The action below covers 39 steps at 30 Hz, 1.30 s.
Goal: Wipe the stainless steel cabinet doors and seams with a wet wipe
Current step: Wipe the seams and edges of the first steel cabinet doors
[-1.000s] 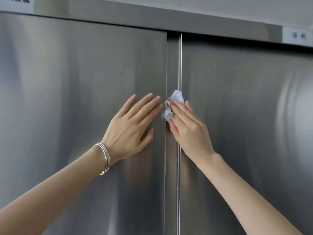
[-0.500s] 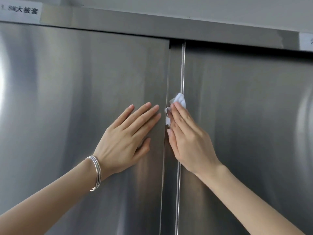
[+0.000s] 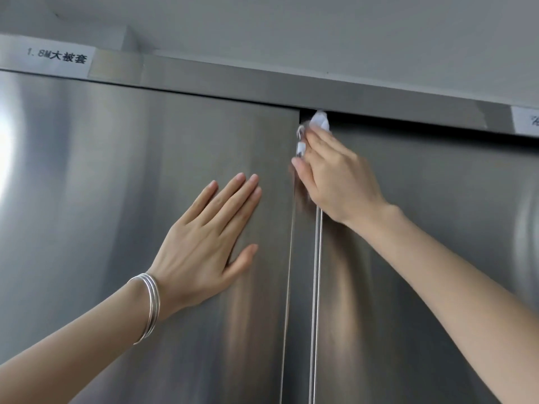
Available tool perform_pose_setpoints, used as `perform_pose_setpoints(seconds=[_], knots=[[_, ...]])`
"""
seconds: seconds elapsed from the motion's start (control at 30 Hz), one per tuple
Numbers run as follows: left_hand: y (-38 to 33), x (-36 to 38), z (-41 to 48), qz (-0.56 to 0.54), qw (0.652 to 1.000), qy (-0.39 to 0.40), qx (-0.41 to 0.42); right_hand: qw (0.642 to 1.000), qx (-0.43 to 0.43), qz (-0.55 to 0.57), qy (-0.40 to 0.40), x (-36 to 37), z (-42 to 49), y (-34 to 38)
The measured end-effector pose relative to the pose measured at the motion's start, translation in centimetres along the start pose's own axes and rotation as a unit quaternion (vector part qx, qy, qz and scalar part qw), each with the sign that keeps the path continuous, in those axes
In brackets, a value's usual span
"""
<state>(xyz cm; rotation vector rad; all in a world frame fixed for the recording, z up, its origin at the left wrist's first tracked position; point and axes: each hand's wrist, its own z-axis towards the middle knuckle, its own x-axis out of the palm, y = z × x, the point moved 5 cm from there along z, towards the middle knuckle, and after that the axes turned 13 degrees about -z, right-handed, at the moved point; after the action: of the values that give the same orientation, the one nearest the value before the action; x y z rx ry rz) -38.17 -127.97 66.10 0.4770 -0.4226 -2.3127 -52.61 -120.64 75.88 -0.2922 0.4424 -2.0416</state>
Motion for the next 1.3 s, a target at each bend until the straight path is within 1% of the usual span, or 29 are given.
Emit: perform_pose_setpoints(seconds=[0.1, 0.17, 0.27, 0.33, 0.4, 0.47, 0.53, 0.63, 0.7, 0.77, 0.8, 0.87, 0.93, 0.97, 1.0, 1.1, 1.17, 1.2, 1.3], knots=[[0.1, 0.0, -0.1, 0.000, 1.000, -0.007, 0.002, 0.999, 0.018, -0.039, 0.025, 0.4, 1.1, 0.3], [0.2, 0.0, -0.2, -0.003, 1.000, -0.005, 0.003, 0.998, -0.001, -0.064, 0.019, 0.4, -1.2, 1.4], [0.2, 0.0, -0.2, -0.003, 1.000, -0.005, 0.007, 0.997, -0.030, -0.063, 0.023, 0.4, -3.4, 1.6], [0.3, 0.0, -0.2, -0.004, 1.000, -0.004, 0.006, 0.998, -0.016, -0.056, 0.016, 0.3, -1.0, 0.6], [0.2, 0.1, -0.2, -0.005, 1.000, -0.004, 0.005, 0.998, 0.006, -0.056, 0.026, 0.3, 1.9, -0.2], [0.3, 0.0, -0.2, -0.007, 1.000, -0.006, 0.004, 0.997, 0.016, -0.056, 0.043, 0.5, 2.5, -0.1], [0.2, -0.1, -0.2, -0.011, 1.000, -0.005, 0.003, 0.997, -0.002, -0.060, 0.046, 0.6, -0.4, 0.9], [-0.8, 0.1, -1.6, -0.025, 1.000, -0.005, -0.003, 0.999, -0.037, -0.037, 0.012, -0.3, -9.2, 4.6], [-2.6, 1.1, -4.4, -0.041, 0.999, 0.017, 0.018, 0.996, -0.076, -0.027, 0.033, -0.6, -15.4, 7.3], [-4.7, 2.0, -8.2, -0.058, 0.997, 0.044, 0.040, 0.993, -0.092, -0.022, 0.067, -0.5, -18.4, 8.4], [-5.5, 2.4, -10.0, -0.065, 0.996, 0.053, 0.039, 0.993, -0.083, -0.026, 0.081, -0.3, -18.0, 8.3], [-6.7, 3.1, -13.4, -0.069, 0.995, 0.065, 0.023, 0.995, -0.032, -0.031, 0.093, -0.1, -15.1, 7.3], [-7.9, 3.7, -15.8, -0.067, 0.995, 0.074, 0.002, 0.997, 0.017, -0.022, 0.075, 0.1, -13.2, 6.9], [-8.4, 4.0, -16.6, -0.068, 0.995, 0.075, -0.009, 0.997, 0.033, -0.020, 0.063, 0.1, -13.7, 7.4], [-8.8, 4.3, -17.0, -0.069, 0.995, 0.073, -0.019, 0.997, 0.033, -0.017, 0.062, 0.1, -15.6, 8.4], [-9.2, 4.5, -17.1, -0.063, 0.996, 0.060, -0.030, 0.990, -0.026, 0.002, 0.136, -0.8, -24.6, 12.5], [-9.2, 4.4, -17.2, -0.058, 0.996, 0.061, -0.027, 0.985, -0.055, 0.003, 0.161, -1.1, -27.4, 13.2], [-9.2, 4.4, -17.2, -0.060, 0.996, 0.064, -0.025, 0.987, -0.049, 0.006, 0.153, -0.9, -26.5, 12.8], [-9.2, 4.4, -17.1, -0.062, 0.996, 0.064, -0.027, 0.993, 0.032, -0.017, 0.114, -0.4, -18.9, 10.1]])
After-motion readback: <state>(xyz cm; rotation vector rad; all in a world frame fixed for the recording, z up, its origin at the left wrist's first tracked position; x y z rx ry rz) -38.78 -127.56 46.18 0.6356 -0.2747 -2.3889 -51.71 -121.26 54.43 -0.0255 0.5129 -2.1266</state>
